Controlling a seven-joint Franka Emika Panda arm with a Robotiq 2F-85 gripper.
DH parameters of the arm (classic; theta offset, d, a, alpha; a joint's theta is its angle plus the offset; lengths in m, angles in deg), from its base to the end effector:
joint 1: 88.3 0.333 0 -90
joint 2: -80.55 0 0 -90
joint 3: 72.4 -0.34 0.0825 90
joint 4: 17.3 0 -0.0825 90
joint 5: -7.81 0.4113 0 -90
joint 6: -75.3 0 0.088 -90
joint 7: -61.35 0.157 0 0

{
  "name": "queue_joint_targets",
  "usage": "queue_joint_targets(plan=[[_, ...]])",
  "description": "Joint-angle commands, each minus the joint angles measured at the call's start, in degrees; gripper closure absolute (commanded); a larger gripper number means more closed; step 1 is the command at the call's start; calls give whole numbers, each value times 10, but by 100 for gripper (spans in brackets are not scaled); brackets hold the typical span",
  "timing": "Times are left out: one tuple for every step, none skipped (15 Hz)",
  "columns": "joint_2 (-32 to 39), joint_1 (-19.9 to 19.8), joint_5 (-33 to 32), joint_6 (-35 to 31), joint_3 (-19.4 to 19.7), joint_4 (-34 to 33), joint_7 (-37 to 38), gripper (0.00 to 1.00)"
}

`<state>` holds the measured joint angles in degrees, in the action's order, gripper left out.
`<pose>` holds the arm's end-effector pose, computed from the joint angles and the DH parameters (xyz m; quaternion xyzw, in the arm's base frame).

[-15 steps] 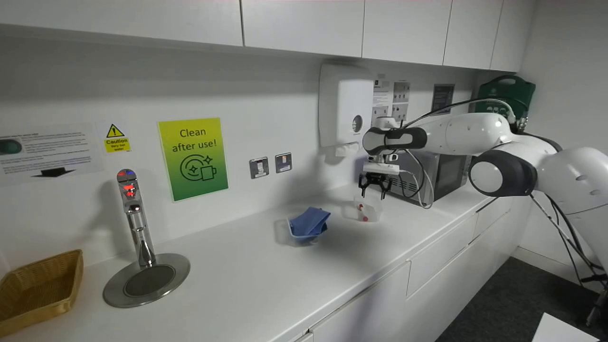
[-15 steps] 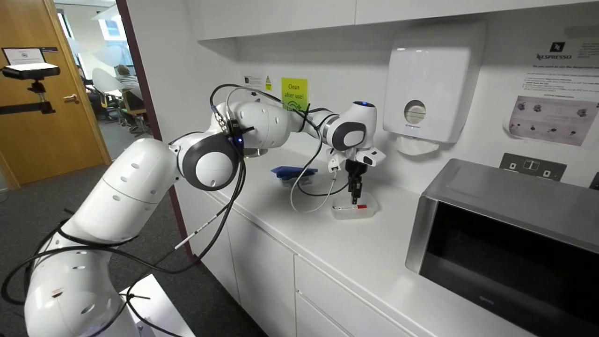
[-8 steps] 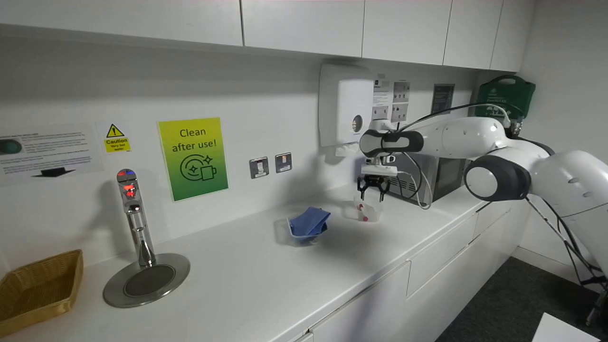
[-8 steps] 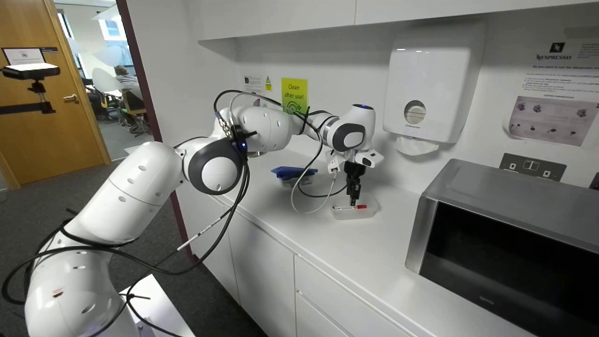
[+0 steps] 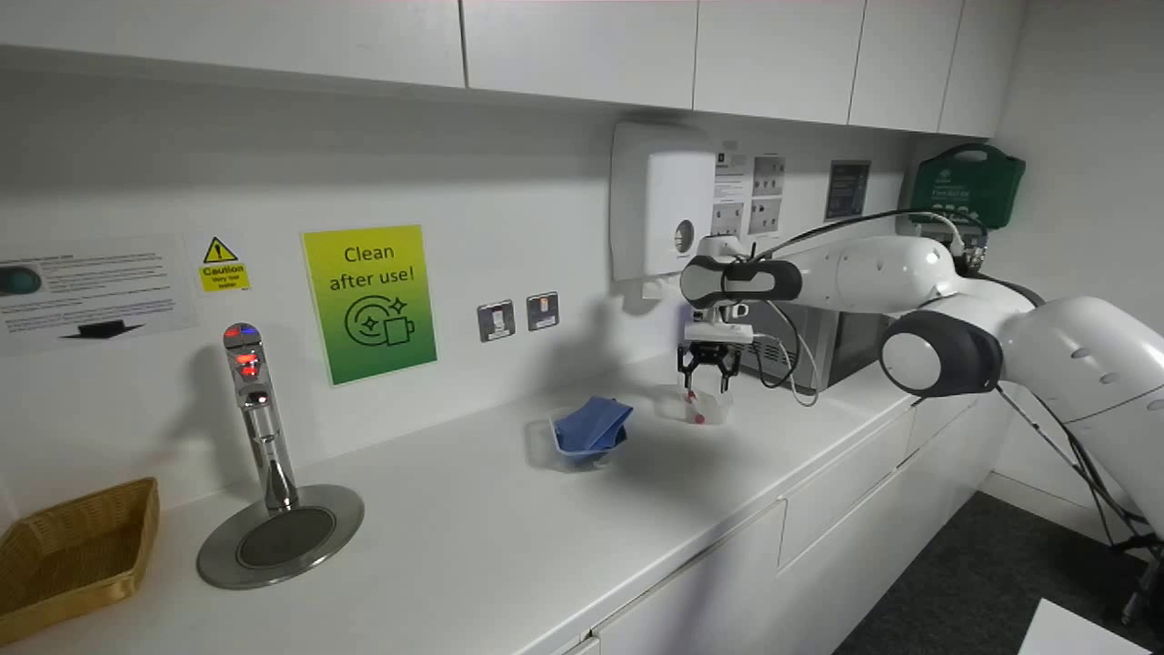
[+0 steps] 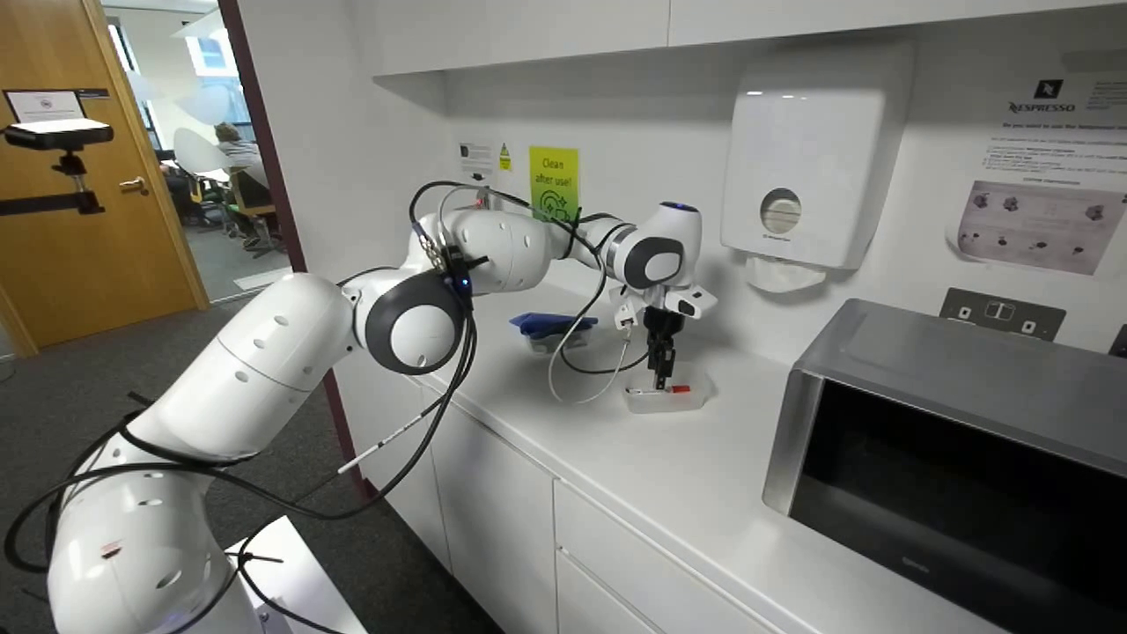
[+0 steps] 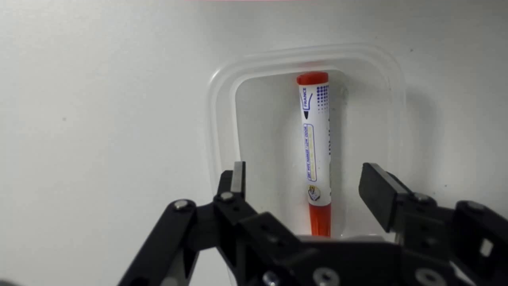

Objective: Remove the marker from the container

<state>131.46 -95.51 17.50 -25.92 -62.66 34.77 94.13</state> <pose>0.8016 -0.1691 0.3166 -0.9125 0.4086 0.0133 0.0149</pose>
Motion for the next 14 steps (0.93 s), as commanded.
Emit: queue_joint_targets(plan=[[22,-2,-7,37,2,-50,1,22],[26,-2,-7,40,2,-56,1,22],[30,-3,-6,43,2,-61,2,22],[33,-3,-6,46,2,-65,1,22],[36,-4,-5,49,2,-69,1,22],[40,-4,-5,52,3,-74,1,22],[44,-5,-4,55,3,-79,1,22],[47,-6,-4,57,3,-82,1,23],[50,-7,-4,57,3,-85,1,23],[53,-8,-3,59,3,-89,1,23],[57,-9,-3,60,4,-93,0,23],[59,-10,-3,60,4,-95,0,23],[61,-11,-3,60,4,-96,0,23],[63,-10,-2,59,4,-97,0,23]])
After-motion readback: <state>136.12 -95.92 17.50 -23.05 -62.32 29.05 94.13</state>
